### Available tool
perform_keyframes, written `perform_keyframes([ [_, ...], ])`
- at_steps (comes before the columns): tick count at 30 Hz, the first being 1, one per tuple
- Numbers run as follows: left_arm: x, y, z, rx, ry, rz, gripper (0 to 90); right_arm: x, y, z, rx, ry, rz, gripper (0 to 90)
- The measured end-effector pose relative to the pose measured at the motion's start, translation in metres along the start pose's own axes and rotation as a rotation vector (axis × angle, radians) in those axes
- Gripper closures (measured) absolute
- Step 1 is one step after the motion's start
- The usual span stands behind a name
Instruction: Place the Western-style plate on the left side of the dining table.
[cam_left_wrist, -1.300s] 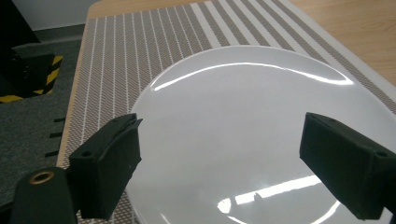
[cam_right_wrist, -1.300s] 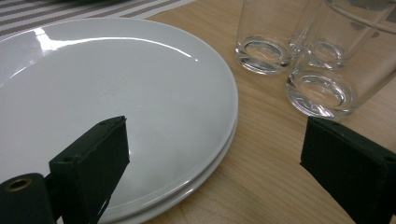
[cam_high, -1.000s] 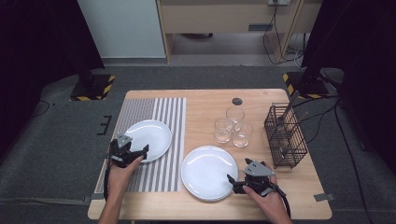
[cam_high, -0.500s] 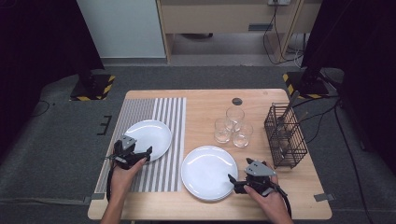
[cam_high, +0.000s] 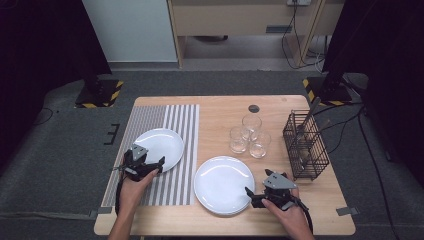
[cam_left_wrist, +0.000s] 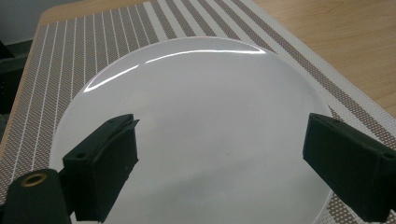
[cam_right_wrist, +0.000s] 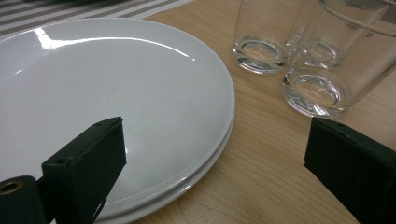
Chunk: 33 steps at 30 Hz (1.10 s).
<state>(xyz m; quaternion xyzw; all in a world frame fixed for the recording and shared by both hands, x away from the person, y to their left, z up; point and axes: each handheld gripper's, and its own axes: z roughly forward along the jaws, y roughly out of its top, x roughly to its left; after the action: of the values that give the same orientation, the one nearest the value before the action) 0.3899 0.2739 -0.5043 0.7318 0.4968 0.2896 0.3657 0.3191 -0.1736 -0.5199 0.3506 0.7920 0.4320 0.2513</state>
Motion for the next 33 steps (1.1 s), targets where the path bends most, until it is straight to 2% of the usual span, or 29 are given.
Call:
perform_keyframes([
  [16,-0.003,0.003,-0.001,-0.006,-0.002,0.018,9.5,-0.003,0.000,-0.004,-0.005,-0.010,0.009,5.4],
  [27,-0.010,0.006,0.003,-0.013,-0.018,0.040,9.4,-0.004,0.001,-0.010,-0.014,-0.026,-0.008,5.2],
  [33,-0.011,0.007,0.004,-0.019,-0.021,0.042,9.5,-0.009,0.000,-0.011,-0.020,-0.037,0.010,5.2],
])
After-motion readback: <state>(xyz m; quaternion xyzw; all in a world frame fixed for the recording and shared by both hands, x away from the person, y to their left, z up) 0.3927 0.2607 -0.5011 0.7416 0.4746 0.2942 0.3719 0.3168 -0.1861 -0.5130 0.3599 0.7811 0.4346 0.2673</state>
